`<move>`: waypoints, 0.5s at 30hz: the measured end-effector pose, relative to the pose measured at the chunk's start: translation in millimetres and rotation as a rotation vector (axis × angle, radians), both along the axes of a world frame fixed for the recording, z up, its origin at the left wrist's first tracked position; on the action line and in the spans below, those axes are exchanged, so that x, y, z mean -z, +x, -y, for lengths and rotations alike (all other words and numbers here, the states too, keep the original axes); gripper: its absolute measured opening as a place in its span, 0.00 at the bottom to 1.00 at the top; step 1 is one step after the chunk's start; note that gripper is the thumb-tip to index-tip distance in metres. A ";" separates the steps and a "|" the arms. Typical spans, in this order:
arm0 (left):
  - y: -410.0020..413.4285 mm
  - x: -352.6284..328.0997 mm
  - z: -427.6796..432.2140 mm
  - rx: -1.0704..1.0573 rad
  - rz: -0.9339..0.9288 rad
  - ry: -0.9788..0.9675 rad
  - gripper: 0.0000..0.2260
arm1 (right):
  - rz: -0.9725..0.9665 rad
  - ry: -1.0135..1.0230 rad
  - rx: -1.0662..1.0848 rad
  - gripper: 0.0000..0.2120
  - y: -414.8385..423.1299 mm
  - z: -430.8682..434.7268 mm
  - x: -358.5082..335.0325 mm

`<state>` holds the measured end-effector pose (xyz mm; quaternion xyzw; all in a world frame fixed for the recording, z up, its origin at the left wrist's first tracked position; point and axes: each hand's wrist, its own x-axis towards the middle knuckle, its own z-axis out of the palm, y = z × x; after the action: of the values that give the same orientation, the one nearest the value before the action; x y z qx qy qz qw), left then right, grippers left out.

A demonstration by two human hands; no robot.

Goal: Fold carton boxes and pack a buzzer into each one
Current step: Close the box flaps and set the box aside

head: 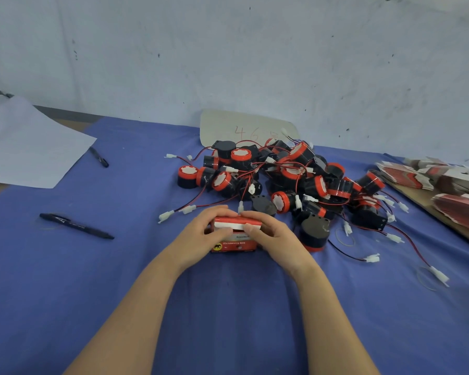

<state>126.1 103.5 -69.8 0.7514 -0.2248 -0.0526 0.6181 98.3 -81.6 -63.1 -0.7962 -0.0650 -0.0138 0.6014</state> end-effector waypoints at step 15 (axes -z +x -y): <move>-10.2 4.9 24.2 -0.278 -0.234 0.053 0.26 | -0.094 -0.099 0.184 0.25 2.2 -27.2 13.3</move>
<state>115.9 79.3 -74.6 0.7799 -0.0441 -0.0595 0.6216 100.5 -54.4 -76.4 -0.8273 0.0361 -0.0280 0.5599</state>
